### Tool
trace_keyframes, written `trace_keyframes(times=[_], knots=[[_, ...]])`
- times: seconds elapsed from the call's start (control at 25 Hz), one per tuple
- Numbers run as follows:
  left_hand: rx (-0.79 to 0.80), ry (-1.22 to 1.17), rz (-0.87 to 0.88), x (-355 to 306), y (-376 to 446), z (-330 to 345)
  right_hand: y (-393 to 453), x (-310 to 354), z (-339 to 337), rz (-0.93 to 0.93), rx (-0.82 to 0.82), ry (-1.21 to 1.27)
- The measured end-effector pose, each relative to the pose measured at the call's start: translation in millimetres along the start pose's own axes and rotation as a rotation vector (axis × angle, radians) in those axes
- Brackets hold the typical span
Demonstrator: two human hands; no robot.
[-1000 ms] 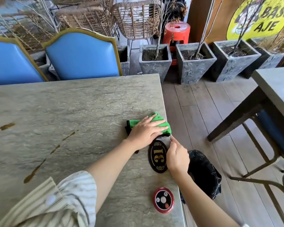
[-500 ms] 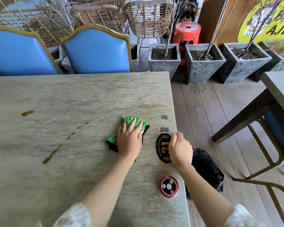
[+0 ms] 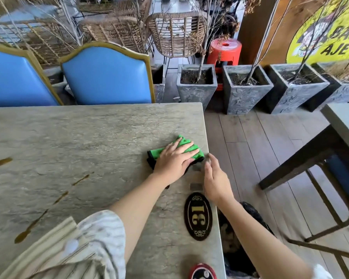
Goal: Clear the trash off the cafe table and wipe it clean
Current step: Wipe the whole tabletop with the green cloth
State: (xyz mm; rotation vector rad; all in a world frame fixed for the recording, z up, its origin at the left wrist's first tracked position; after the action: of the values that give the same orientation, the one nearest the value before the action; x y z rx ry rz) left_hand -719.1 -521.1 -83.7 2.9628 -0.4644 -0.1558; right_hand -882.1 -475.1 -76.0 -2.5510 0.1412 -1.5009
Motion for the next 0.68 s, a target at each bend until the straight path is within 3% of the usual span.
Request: trace_keyframes(times=[0.16,0.32,0.44,0.56,0.68], knots=[[-0.005,0.005,-0.068,10.8,46.2,10.7,11.4,-1.4,7.3,0.077,-0.066,-0.151],[0.041,0.026,-0.199,18.0,69.5,12.5,21.7,-5.2,9.0,-0.168,-0.11,-0.464],[0.09,0.032,-0.188,12.2,58.8,7.7,18.3,-1.7,14.4,-0.424,-0.089,-0.571],[0.094,0.03,-0.06,21.9,40.1,4.4,15.7,-1.5,15.9,-0.702,0.097,-0.576],[0.07,0.014,-0.126,36.5,49.9,4.2,12.2,-2.9,13.4,-0.753,0.238,-0.619]])
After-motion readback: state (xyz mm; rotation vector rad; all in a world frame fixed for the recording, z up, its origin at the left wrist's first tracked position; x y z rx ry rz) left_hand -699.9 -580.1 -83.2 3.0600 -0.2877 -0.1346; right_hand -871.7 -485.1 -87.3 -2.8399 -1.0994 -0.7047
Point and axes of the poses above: each hand's wrist, its own y-axis towards the middle knuckle, its own z-axis out of the palm, x = y × z, the point moved 1 cm from there along y, towards the middle knuckle, and after that the axes turned 8 degrees about y, right-handed, at the moved point
